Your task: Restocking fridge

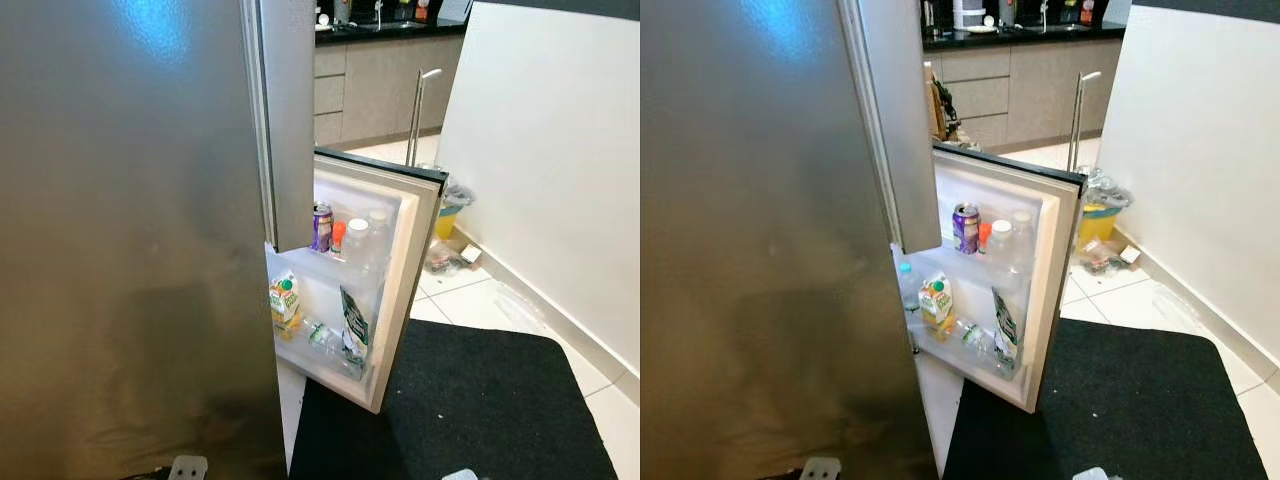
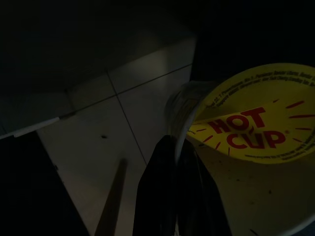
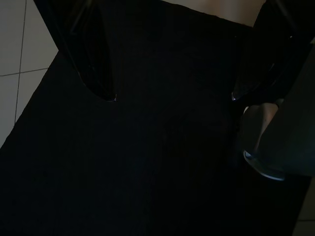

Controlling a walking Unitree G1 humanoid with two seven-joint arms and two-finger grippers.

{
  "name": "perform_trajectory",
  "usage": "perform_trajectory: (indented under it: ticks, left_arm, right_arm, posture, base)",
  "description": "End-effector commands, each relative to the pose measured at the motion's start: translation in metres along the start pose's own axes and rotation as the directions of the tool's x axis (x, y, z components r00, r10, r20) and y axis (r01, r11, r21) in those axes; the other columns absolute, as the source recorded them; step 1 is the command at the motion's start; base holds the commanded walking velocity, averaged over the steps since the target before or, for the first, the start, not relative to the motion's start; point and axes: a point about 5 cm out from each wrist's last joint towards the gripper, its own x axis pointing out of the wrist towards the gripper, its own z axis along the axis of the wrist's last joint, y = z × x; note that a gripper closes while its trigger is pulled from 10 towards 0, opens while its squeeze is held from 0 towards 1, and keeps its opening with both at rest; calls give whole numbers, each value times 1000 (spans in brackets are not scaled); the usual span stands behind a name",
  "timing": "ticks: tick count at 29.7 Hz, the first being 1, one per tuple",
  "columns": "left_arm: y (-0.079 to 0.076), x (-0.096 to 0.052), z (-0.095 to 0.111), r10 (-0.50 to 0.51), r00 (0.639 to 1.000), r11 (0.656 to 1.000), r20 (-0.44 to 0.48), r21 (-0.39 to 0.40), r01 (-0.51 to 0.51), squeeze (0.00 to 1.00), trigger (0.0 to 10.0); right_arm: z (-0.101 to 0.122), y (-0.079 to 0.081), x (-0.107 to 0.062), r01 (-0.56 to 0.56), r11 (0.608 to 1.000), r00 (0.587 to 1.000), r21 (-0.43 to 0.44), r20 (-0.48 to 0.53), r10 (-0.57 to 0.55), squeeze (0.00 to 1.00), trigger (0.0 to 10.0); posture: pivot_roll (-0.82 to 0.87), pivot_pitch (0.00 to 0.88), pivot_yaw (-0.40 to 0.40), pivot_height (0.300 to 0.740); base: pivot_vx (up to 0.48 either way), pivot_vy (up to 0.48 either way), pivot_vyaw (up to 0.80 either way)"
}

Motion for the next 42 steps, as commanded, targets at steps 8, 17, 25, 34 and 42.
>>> perform_trajectory:
  ticks: [8, 17, 25, 34, 42]
  left_arm:
    - [0, 0, -5, -2, 1000, 1000, -20, -2, 2, 0, 10000]
    - [-1, 0, -5, -5, 1000, 1000, -22, -1, 5, 0, 10000]
    - [-1, 0, -5, -4, 1000, 1000, -22, -2, 4, 0, 10000]
    - [0, -1, -6, -1, 1000, 1000, -24, -2, 1, 0, 10000]
    - [1, -1, -6, 5, 1000, 1000, -24, -9, -6, 0, 10000]
  right_arm:
    - [0, 3, 0, -14, 1000, 1000, 10, -4, 14, 0, 10000]
    - [-1, 4, 0, -20, 1000, 1000, 10, -8, 20, 0, 10000]
    - [-1, 5, 0, -21, 1000, 1000, 9, -8, 21, 0, 10000]
    - [-1, 8, 0, -65, 998, 998, 17, -6, 65, 0, 10000]
    - [0, 10, 0, -96, 995, 995, 9, -5, 96, 0, 10000]
  posture:
    - [-37, 0, 12, 740]
    - [-37, 0, 13, 740]
    - [-37, 0, 13, 740]
    - [-37, 0, 13, 740]
    - [-38, 0, 12, 740]
  base:
    - [0, -180, 0]
    - [0, -480, 0]
    - [0, -240, 0]
    - [0, 0, 0]
    - [0, 0, 800]
